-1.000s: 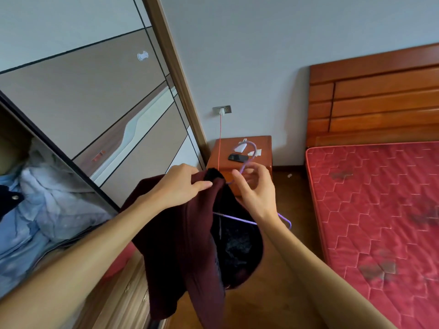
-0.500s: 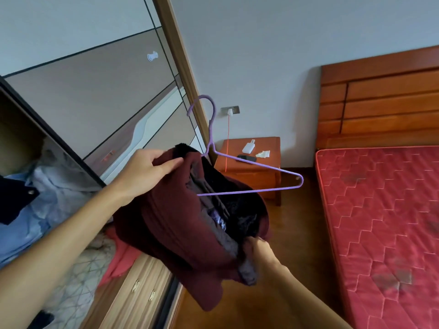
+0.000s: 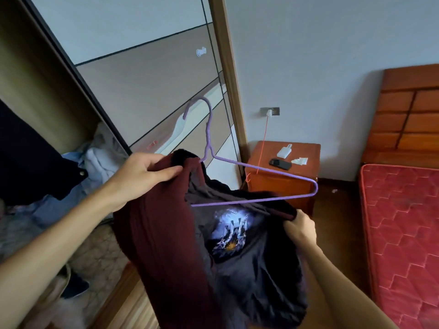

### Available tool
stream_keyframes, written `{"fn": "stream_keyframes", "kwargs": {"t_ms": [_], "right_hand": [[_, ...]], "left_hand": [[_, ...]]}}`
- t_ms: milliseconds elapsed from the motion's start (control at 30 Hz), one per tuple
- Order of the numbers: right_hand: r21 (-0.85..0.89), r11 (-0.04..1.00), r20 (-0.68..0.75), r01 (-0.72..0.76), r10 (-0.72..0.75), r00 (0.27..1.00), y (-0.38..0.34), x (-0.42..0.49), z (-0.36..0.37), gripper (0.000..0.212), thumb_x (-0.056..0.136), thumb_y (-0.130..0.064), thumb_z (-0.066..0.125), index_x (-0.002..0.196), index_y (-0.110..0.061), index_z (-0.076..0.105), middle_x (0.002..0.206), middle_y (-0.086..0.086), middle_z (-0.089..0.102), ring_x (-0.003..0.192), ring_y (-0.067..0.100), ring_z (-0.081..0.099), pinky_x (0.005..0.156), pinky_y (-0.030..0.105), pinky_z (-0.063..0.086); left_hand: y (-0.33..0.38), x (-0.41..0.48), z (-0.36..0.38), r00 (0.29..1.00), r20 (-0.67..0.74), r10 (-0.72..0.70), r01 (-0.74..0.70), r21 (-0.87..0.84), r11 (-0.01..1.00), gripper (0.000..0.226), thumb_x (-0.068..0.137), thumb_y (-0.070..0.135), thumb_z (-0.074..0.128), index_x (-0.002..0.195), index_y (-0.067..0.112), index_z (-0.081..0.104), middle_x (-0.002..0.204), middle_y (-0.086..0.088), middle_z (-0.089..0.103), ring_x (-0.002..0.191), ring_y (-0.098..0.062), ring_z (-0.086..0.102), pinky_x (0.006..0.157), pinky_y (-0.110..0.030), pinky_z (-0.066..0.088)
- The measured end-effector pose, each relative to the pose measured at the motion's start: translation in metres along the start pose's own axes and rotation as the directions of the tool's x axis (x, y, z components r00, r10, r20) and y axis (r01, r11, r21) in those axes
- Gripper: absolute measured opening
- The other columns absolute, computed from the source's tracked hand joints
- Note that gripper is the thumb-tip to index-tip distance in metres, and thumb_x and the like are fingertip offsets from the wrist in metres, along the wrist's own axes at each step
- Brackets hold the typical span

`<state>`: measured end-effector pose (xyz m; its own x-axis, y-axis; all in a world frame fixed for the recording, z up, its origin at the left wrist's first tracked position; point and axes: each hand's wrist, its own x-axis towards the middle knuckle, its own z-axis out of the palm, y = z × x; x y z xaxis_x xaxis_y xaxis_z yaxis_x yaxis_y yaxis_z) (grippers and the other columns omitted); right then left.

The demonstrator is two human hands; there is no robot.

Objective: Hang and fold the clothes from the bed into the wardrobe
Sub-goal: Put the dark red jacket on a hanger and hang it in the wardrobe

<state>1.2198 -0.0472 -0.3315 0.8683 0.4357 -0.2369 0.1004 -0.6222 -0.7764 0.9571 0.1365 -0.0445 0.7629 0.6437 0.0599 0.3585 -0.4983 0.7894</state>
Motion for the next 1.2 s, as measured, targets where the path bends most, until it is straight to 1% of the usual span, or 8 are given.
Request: {"fn": "stream_keyframes", "kwargs": {"t_ms": [100, 167, 300, 667, 833, 933, 1067, 1200], "right_hand": [[0.02, 0.999, 0.058, 0.048, -0.049, 0.997, -0.024, 0.005, -0.026, 0.048, 0.068, -0.06, 0.058, 0.083, -0.016, 0.068, 0.085, 0.007, 0.071, 0.088, 0.033, 0.067, 0.072, 0.034, 0.05], [0.04, 0.996, 0.124, 0.078, -0.083, 0.989, -0.048, 0.011, -0.042, 0.04, 0.071, -0.052, 0.068, 0.072, -0.012, 0.069, 0.076, 0.005, 0.07, 0.081, 0.028, 0.068, 0.067, 0.034, 0.051], [0.053, 0.983, 0.262, 0.174, -0.182, 0.948, -0.101, 0.005, -0.063, 0.048, 0.057, -0.042, 0.071, 0.078, 0.001, 0.073, 0.079, 0.016, 0.074, 0.074, 0.028, 0.072, 0.072, 0.046, 0.058], [-0.014, 0.928, 0.097, 0.373, -0.37, 0.924, -0.174, -0.026, -0.097, 0.02, 0.073, -0.031, 0.075, 0.079, -0.012, 0.074, 0.072, 0.001, 0.073, 0.07, 0.015, 0.069, 0.058, 0.027, 0.053], [-0.068, 0.888, 0.104, 0.455, -0.447, 0.888, -0.213, -0.067, -0.065, 0.042, 0.058, -0.049, 0.067, 0.085, -0.016, 0.071, 0.077, 0.0, 0.072, 0.075, 0.019, 0.068, 0.07, 0.037, 0.058], [0.058, 0.852, 0.066, 0.521, -0.524, 0.849, -0.238, -0.106, -0.046, 0.043, 0.06, -0.047, 0.067, 0.093, -0.018, 0.068, 0.083, -0.004, 0.071, 0.078, 0.015, 0.068, 0.071, 0.035, 0.058], [0.202, 0.704, 0.093, 0.681, -0.706, 0.702, -0.272, -0.157, -0.036, 0.039, 0.075, -0.052, 0.065, 0.102, -0.024, 0.063, 0.091, -0.01, 0.072, 0.084, 0.003, 0.066, 0.076, 0.025, 0.054], [0.026, 0.462, 0.217, 0.886, -0.868, 0.446, -0.272, -0.137, -0.077, 0.027, 0.094, -0.042, 0.054, 0.099, -0.022, 0.07, 0.093, -0.003, 0.06, 0.091, 0.004, 0.054, 0.083, 0.023, 0.042]], "left_hand": [[-0.027, -0.006, -0.01, 0.995, -0.014, -0.103, 0.103, 0.001, 0.995, 0.053, 0.066, 0.054, 0.084, 0.091, 0.008, 0.077, 0.094, -0.02, 0.075, 0.086, -0.025, 0.072, 0.084, -0.043, 0.054], [-0.045, -0.011, -0.008, 0.989, -0.046, -0.142, 0.143, 0.026, 0.989, 0.033, 0.075, 0.039, 0.083, 0.084, 0.008, 0.077, 0.089, -0.018, 0.076, 0.084, -0.027, 0.073, 0.084, -0.048, 0.056], [-0.07, -0.014, 0.0, 0.971, -0.132, -0.199, 0.207, 0.052, 0.977, 0.062, 0.059, 0.061, 0.083, 0.076, 0.003, 0.07, 0.068, -0.007, 0.067, 0.065, -0.015, 0.061, 0.066, -0.031, 0.042], [-0.082, -0.022, -0.037, 0.918, -0.369, -0.147, 0.182, 0.063, 0.981, 0.03, 0.078, 0.038, 0.082, 0.055, 0.025, 0.067, 0.048, 0.01, 0.056, 0.057, -0.014, 0.055, 0.055, -0.025, 0.037], [-0.071, -0.014, -0.009, 0.916, -0.365, -0.166, 0.193, 0.04, 0.98, 0.044, 0.077, 0.041, 0.082, 0.063, 0.004, 0.063, 0.05, 0.008, 0.052, 0.053, -0.011, 0.05, 0.055, -0.028, 0.034], [-0.058, -0.009, 0.011, 0.885, -0.429, -0.181, 0.183, -0.037, 0.982, 0.038, 0.078, 0.039, 0.081, 0.073, 0.003, 0.07, 0.058, 0.002, 0.062, 0.057, -0.014, 0.058, 0.055, -0.028, 0.039], [-0.036, -0.009, 0.017, 0.887, -0.417, -0.198, 0.143, -0.159, 0.977, 0.025, 0.081, 0.037, 0.079, 0.074, 0.014, 0.073, 0.066, 0.003, 0.071, 0.066, -0.015, 0.068, 0.06, -0.029, 0.049], [-0.026, -0.019, -0.026, 0.858, -0.431, -0.278, 0.067, -0.444, 0.894, 0.016, 0.079, 0.023, 0.083, 0.079, 0.008, 0.078, 0.079, -0.012, 0.077, 0.075, -0.025, 0.074, 0.068, -0.031, 0.056]]}}
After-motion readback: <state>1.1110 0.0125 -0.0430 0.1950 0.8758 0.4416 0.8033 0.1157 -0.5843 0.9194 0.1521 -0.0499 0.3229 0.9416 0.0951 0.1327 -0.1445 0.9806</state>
